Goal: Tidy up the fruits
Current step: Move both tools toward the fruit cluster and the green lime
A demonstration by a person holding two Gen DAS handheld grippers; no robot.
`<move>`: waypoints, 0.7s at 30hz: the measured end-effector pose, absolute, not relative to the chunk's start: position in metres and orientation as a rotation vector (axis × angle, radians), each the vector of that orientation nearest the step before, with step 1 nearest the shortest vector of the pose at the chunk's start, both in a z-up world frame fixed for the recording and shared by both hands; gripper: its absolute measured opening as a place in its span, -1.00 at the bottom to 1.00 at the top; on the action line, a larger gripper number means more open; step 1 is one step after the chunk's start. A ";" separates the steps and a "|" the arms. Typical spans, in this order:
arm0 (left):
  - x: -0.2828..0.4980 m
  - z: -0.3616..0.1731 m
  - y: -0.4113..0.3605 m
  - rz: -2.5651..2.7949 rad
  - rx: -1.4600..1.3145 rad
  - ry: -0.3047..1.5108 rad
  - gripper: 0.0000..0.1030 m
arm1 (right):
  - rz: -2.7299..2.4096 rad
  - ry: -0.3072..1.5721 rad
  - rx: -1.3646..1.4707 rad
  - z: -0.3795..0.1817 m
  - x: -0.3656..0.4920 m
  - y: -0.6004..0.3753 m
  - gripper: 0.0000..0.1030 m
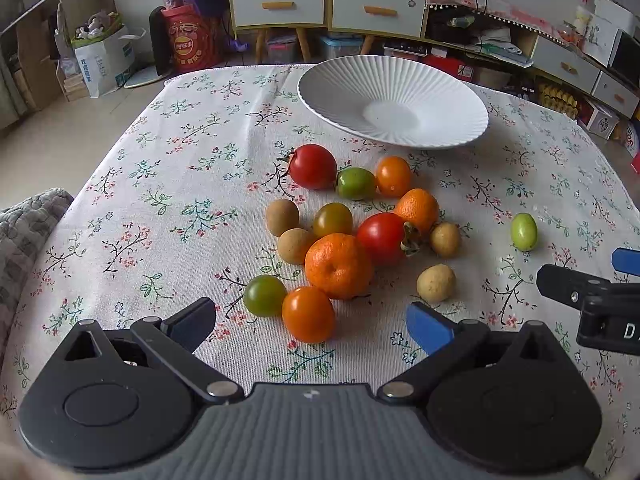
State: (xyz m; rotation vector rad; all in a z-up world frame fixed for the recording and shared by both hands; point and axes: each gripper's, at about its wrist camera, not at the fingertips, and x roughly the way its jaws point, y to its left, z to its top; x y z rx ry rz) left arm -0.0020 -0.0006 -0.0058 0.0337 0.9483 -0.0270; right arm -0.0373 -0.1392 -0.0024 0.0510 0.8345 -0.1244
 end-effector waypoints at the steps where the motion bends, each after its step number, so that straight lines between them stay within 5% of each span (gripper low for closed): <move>1: -0.002 -0.006 -0.001 -0.027 0.034 0.948 0.92 | -0.125 0.835 0.051 -0.002 -0.037 -0.139 0.99; 21: -0.002 -0.008 -0.001 -0.029 0.032 0.951 0.92 | -0.124 0.836 0.052 -0.001 -0.037 -0.139 0.99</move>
